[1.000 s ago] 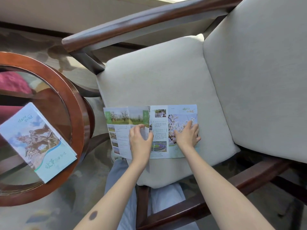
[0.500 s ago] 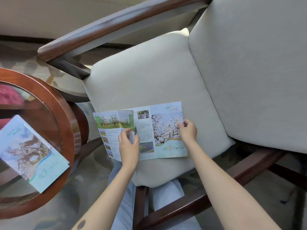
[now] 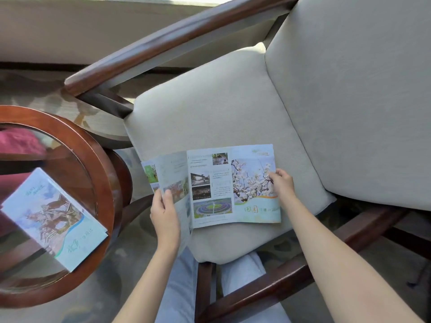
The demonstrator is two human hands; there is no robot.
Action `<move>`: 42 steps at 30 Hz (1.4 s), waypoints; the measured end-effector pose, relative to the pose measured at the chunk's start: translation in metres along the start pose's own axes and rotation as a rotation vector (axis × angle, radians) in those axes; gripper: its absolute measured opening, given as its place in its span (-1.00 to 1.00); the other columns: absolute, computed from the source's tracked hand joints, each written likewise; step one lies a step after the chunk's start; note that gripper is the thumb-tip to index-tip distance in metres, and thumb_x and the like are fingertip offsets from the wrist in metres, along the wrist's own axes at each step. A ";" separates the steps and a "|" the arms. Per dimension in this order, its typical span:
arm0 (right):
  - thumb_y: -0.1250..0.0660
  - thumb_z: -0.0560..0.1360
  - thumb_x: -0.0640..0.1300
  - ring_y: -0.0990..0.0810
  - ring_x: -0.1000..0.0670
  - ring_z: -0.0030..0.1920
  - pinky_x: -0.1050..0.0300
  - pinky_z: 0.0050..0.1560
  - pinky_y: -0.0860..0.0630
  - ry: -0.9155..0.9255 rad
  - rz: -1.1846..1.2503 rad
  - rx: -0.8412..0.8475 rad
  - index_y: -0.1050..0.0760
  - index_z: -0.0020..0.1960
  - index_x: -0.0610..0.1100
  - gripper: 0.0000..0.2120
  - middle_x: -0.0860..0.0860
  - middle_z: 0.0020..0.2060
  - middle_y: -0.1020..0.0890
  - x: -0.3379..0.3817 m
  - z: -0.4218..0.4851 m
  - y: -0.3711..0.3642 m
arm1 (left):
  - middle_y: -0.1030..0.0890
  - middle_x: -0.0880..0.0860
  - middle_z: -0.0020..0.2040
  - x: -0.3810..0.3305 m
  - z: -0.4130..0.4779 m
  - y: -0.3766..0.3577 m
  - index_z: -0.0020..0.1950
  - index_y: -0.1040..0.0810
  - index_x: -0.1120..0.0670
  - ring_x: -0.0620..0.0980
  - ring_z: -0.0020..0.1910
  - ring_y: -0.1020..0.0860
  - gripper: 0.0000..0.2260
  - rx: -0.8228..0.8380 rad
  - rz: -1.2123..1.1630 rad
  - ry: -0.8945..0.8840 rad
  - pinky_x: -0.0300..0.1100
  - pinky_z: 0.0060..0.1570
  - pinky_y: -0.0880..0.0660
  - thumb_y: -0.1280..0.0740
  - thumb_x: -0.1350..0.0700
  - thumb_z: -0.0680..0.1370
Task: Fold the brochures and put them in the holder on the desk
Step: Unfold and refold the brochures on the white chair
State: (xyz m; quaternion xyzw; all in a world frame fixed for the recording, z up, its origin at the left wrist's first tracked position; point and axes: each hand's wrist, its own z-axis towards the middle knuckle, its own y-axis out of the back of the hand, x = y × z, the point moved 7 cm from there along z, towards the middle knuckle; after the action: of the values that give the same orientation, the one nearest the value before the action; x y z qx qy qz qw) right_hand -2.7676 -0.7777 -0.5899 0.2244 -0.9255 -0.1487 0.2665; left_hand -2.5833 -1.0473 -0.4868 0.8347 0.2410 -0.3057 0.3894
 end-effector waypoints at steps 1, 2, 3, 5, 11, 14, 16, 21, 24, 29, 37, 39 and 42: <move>-0.21 0.51 -0.27 -0.43 -0.03 -0.29 0.16 -0.36 -0.32 -0.016 -0.027 -0.016 -0.42 -0.20 -0.12 -0.87 -0.06 -0.28 -0.50 -0.002 0.001 0.002 | -0.60 -0.05 -0.11 0.002 0.002 0.004 -0.01 -0.51 0.08 -0.13 -0.14 -0.52 -0.82 -0.003 -0.011 0.001 -0.12 -0.10 -0.41 -0.12 0.11 0.62; -0.21 0.51 -0.27 -0.42 -0.02 -0.31 0.17 -0.38 -0.31 -0.031 -0.047 -0.027 -0.41 -0.17 -0.14 -0.90 -0.08 -0.24 -0.50 -0.003 0.002 0.003 | -0.61 0.00 -0.05 0.003 0.004 0.006 0.03 -0.52 0.10 -0.08 -0.09 -0.54 -0.81 0.003 -0.019 0.003 -0.12 -0.07 -0.43 -0.13 0.11 0.62; -0.21 0.52 -0.28 -0.42 -0.02 -0.30 0.17 -0.38 -0.31 -0.040 -0.053 -0.028 -0.41 -0.12 -0.15 -0.93 -0.10 -0.19 -0.50 -0.004 0.002 0.002 | -0.62 0.03 -0.01 0.004 0.006 0.008 0.06 -0.53 0.12 -0.05 -0.06 -0.54 -0.80 0.013 -0.021 0.002 -0.11 -0.06 -0.44 -0.13 0.11 0.62; -0.20 0.53 -0.29 -0.46 -0.03 -0.27 0.16 -0.33 -0.36 -0.054 -0.007 0.011 -0.41 -0.13 -0.13 -0.90 -0.10 -0.15 -0.52 -0.003 0.000 -0.006 | -0.61 0.07 0.01 0.004 0.009 0.009 0.09 -0.53 0.15 -0.02 -0.03 -0.54 -0.78 0.032 -0.015 -0.005 -0.12 -0.05 -0.44 -0.13 0.11 0.62; -0.04 0.57 -0.31 -0.52 -0.01 -0.25 0.15 -0.23 -0.48 -0.163 0.508 0.348 -0.42 -0.16 -0.15 -0.76 -0.08 -0.25 -0.54 0.020 -0.025 -0.051 | -0.60 0.03 -0.04 -0.002 0.020 0.003 0.03 -0.52 0.12 -0.01 -0.08 -0.53 -0.80 0.044 -0.027 0.003 -0.11 -0.09 -0.43 -0.12 0.12 0.62; 0.00 0.58 -0.21 -0.60 -0.04 -0.26 0.11 -0.16 -0.50 -0.240 0.581 0.511 -0.47 -0.13 -0.19 -0.72 -0.10 -0.31 -0.62 0.031 -0.039 -0.065 | -0.61 0.03 0.01 -0.007 0.023 -0.002 0.08 -0.52 0.09 0.01 -0.01 -0.55 -0.79 0.053 -0.056 0.005 -0.05 -0.02 -0.45 -0.11 0.09 0.62; -0.04 0.59 -0.16 -0.64 -0.04 -0.34 0.14 -0.27 -0.58 -0.216 0.504 0.609 -0.57 -0.24 -0.18 -0.61 -0.08 -0.38 -0.65 0.037 -0.048 -0.071 | -0.61 0.05 0.06 -0.010 0.024 -0.006 0.15 -0.51 0.11 0.02 0.03 -0.55 -0.77 0.069 -0.066 -0.002 -0.05 0.02 -0.45 -0.12 0.09 0.62; -0.08 0.60 -0.21 -0.54 -0.02 -0.06 0.06 -0.02 -0.53 -0.068 0.367 0.642 -0.46 0.10 -0.24 -0.78 -0.10 -0.08 -0.54 0.051 -0.057 -0.094 | -0.62 -0.02 0.03 -0.013 0.023 -0.014 0.09 -0.52 0.00 -0.03 0.00 -0.57 -0.81 0.121 -0.108 -0.012 -0.09 -0.02 -0.47 -0.12 0.09 0.62; -0.16 0.56 -0.27 -0.50 0.05 -0.12 0.19 -0.09 -0.44 -0.030 0.423 0.613 -0.42 0.05 -0.17 -0.89 -0.06 -0.12 -0.54 0.057 -0.058 -0.107 | -0.57 -0.08 -0.16 -0.015 0.023 -0.015 -0.06 -0.49 -0.07 -0.19 -0.22 -0.50 -0.82 0.134 -0.094 -0.042 -0.23 -0.18 -0.40 -0.13 0.12 0.62; -0.28 0.51 -0.27 -0.53 0.04 -0.17 0.16 -0.12 -0.44 0.043 0.226 0.674 -0.47 -0.07 -0.09 -0.91 0.00 -0.16 -0.56 0.056 -0.071 -0.129 | -0.57 0.10 0.03 -0.012 0.023 -0.018 0.13 -0.50 0.11 0.06 0.01 -0.53 -0.76 0.193 -0.178 0.066 -0.08 0.04 -0.41 -0.10 0.05 0.63; -0.37 0.47 -0.19 -0.53 0.09 -0.03 0.33 -0.05 -0.46 0.140 0.105 0.536 -0.48 0.06 -0.10 -0.83 0.05 -0.06 -0.56 0.054 -0.068 -0.136 | -0.63 0.02 0.10 -0.016 0.021 -0.017 0.10 -0.51 0.01 -0.04 0.11 -0.59 -0.86 0.286 -0.274 0.051 -0.05 0.15 -0.50 -0.28 0.16 0.56; -0.33 0.50 -0.10 -0.48 0.08 0.13 0.20 0.13 -0.39 0.108 0.067 0.547 -0.42 0.22 -0.07 -0.70 0.05 0.09 -0.52 0.048 -0.067 -0.134 | -0.63 -0.05 0.02 -0.016 0.019 -0.021 0.04 -0.51 -0.03 -0.09 0.03 -0.59 -0.84 0.307 -0.293 0.048 -0.10 0.11 -0.51 -0.24 0.21 0.57; -0.24 0.55 -0.02 -0.51 0.08 0.13 0.19 0.12 -0.43 0.005 0.082 0.652 -0.41 0.21 -0.03 -0.74 0.08 0.07 -0.57 0.037 -0.070 -0.131 | -0.63 -0.04 -0.01 -0.018 0.013 -0.030 0.07 -0.52 0.00 -0.18 -0.08 -0.62 -0.81 0.363 -0.342 0.067 -0.29 -0.08 -0.55 -0.22 0.25 0.58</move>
State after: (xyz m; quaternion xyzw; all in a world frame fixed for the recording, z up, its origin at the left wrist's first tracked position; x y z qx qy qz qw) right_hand -2.7126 -0.9188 -0.5686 0.2609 -0.9320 0.1669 0.1884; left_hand -2.6195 -1.0429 -0.4961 0.8479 0.3326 -0.3773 0.1677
